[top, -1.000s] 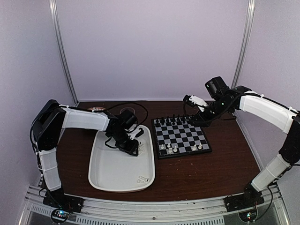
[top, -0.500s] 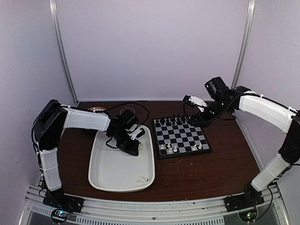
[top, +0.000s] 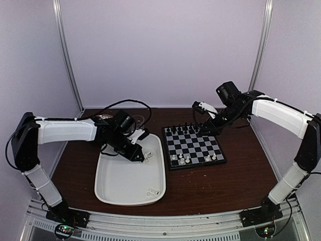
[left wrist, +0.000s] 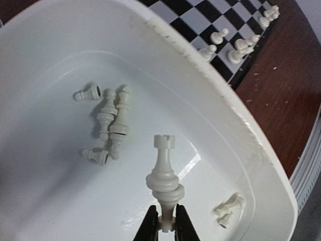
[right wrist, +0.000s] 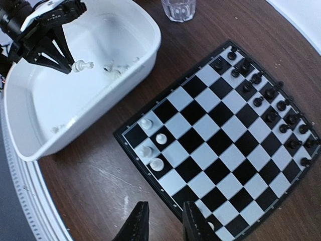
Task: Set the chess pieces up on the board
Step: Pick up the chess pile from the storage box, then pick up the rook from the chess pile.
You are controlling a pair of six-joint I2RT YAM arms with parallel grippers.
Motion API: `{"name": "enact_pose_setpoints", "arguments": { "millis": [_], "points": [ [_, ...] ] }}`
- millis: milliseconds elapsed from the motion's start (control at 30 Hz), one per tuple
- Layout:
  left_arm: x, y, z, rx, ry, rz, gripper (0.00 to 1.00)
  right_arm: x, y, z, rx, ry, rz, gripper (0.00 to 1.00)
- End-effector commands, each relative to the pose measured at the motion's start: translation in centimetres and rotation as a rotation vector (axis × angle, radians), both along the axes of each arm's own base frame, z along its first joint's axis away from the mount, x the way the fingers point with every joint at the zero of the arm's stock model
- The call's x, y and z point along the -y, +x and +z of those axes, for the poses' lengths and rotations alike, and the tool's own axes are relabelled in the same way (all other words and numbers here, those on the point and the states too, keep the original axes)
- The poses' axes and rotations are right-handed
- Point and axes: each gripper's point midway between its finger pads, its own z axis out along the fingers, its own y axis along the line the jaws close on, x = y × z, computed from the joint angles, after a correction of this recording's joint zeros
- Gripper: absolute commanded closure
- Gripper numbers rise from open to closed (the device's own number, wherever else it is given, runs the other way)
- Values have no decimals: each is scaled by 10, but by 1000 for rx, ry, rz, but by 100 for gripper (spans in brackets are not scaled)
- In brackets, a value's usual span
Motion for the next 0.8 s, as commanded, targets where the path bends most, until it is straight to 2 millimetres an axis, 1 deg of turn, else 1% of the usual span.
{"name": "enact_pose_setpoints", "arguments": {
  "millis": [0,67,167,233,333,433,533,667,767],
  "points": [
    [20,-9,54,114,-224,-108,95,-33,-9,24,-132,172,76,70],
    [23,-16,70,133,-283,-141,94,-49,-13,32,-216,245,102,66],
    [28,-24,90,146,-360,-179,94,-70,-17,38,-337,324,138,64],
    [31,-29,100,150,-395,-199,95,-84,-18,35,-398,345,154,63],
    [34,-35,109,156,-422,-224,94,-105,-26,41,-466,387,190,59],
    [37,-38,115,159,-437,-237,94,-123,-37,43,-509,405,227,57],
    [40,-41,117,152,-449,-249,94,-137,-47,40,-542,408,255,56],
    [45,-43,120,145,-461,-267,94,-150,-57,37,-583,414,286,54],
    [48,-43,123,146,-467,-275,94,-156,-60,36,-601,420,295,53]
  ]
}}
